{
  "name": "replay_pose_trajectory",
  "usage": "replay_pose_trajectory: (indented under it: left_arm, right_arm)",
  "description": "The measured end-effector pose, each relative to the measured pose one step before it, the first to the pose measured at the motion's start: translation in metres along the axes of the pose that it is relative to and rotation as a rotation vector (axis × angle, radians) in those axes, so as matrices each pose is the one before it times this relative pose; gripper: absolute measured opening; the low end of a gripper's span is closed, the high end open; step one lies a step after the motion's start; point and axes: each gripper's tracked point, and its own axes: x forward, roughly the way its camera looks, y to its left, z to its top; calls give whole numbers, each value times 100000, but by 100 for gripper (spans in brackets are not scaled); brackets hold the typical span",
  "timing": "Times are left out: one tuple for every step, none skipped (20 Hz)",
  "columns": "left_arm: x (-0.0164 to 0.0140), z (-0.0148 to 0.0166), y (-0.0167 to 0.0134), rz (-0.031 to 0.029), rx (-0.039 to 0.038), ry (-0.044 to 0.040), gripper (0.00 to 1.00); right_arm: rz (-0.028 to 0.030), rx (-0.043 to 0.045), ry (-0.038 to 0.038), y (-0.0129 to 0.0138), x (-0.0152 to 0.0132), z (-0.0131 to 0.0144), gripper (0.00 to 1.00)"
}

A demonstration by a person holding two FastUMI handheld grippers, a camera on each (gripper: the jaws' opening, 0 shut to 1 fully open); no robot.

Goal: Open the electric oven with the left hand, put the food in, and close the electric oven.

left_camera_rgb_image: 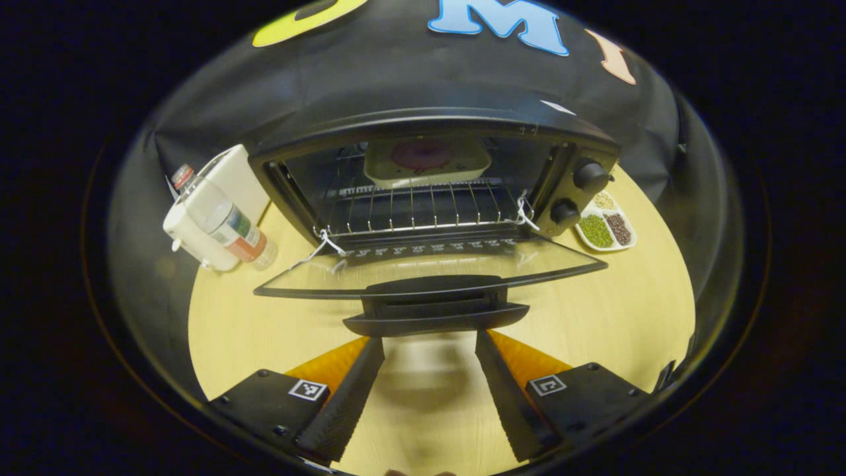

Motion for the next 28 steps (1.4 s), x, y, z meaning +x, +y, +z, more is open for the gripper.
replay_pose_trajectory:
  left_arm:
    - [-173,280,36,45,99,-694,95]
    - [-79,356,88,231,189,-616,95]
    - [-138,273,138,390,405,-755,95]
    - [-78,416,73,456,454,-973,100]
    - [-259,344,96,459,360,-1156,100]
    - [-194,470,99,448,303,-1417,100]
    - [-394,384,49,540,250,-1645,100]
    - [-353,452,140,501,77,-1987,95]
    - [-623,549,103,516,-205,-2352,100]
    - [-549,550,17,253,-379,-2378,100]
    - [-378,809,203,395,344,-3150,100]
    - [-332,1209,357,1223,733,-3873,100]
    - [-813,1158,123,932,166,-3960,100]
    - [-927,1042,186,431,-1118,-3854,98]
    - [-1296,1248,-75,132,-2150,-4375,95]
    - [-1104,1699,-52,216,-2451,-4975,95]
    - [-1471,1503,11,217,-2204,-5538,100]
    - [-1567,1972,-56,2,-1878,-6533,95]
    - [-1514,1932,74,378,-1660,-6830,95]
    - [-1271,1925,23,311,-1769,-6307,95]
    - [-1728,2068,-326,5,-1684,-6188,95]
    - [-1426,2157,-388,-174,-1320,-6134,97]
    - [-1401,2041,-546,-174,-727,-5986,100]
    - [-1377,2255,-418,-60,-97,-5962,100]
    - [-1378,1973,-300,-89,447,-5505,100]
    - [-1393,2024,-451,-1,944,-4734,99]
    - [-1358,1883,-543,-74,1035,-4435,99]
    - [-758,1288,-402,246,858,-2789,99]
  right_arm:
    - [-165,148,115,-54,8,-2,95]
    - [-53,176,116,-14,78,2,95]
    - [-121,39,167,37,-18,-93,94]
    - [-16,-72,12,-44,22,49,94]
    - [-38,-133,127,-28,-3,-61,94]
    - [186,-121,264,54,60,-74,95]
    - [324,-70,38,92,76,-48,94]
    - [320,-225,78,121,27,91,95]
    - [444,-249,-37,17,-50,-24,95]
    - [532,-217,-155,105,47,99,95]
    - [608,-200,-128,114,74,29,95]
    - [809,-345,-62,117,98,137,95]
    - [702,-286,-137,54,91,50,95]
    - [945,-286,-245,109,31,207,95]
    - [959,-474,-176,36,102,76,95]
    - [1050,-560,-446,135,207,273,95]
    - [940,-675,-476,-24,48,227,95]
    - [1174,-543,-628,38,53,297,95]
    - [1017,-230,-544,-34,-58,393,95]
    - [1368,418,-820,47,9,449,95]
    - [1061,106,-1369,-74,39,707,95]
    - [643,-584,-1599,-152,9,764,95]
    - [1161,-734,-1520,-85,-10,690,95]
    - [881,-1029,-1997,-35,-25,978,95]
    - [93,-1543,-2072,-253,18,837,95]
    - [89,-1243,-2145,-230,43,974,95]
    - [96,-885,-1773,2,-99,802,94]
    - [437,-375,-1500,61,-68,720,94]
